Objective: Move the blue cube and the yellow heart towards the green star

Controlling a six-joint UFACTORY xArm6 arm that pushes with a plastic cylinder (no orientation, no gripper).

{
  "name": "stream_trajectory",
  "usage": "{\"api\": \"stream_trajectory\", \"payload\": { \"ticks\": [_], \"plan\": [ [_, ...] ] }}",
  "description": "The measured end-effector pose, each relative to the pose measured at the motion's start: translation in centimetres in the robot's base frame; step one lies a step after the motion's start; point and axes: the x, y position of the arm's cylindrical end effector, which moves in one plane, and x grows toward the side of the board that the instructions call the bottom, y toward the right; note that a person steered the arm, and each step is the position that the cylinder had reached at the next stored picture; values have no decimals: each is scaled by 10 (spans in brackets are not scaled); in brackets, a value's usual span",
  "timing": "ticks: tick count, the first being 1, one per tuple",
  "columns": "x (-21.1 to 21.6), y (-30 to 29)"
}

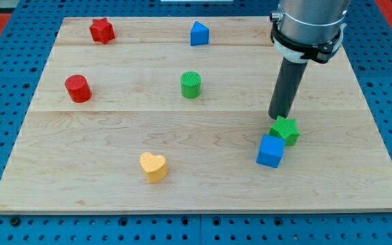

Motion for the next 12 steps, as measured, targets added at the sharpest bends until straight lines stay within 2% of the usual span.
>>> {"api": "stream_trajectory", "payload": {
  "ticks": [1, 2, 3, 4, 5, 6, 8, 9, 10, 11, 12],
  "plan": [
    [22, 5],
    [24, 2],
    [27, -52],
    [50, -87],
    [99, -68],
    [118, -43],
    [90, -44],
    [102, -53],
    [146, -76],
    [153, -186],
    [121, -252]
  ]
}}
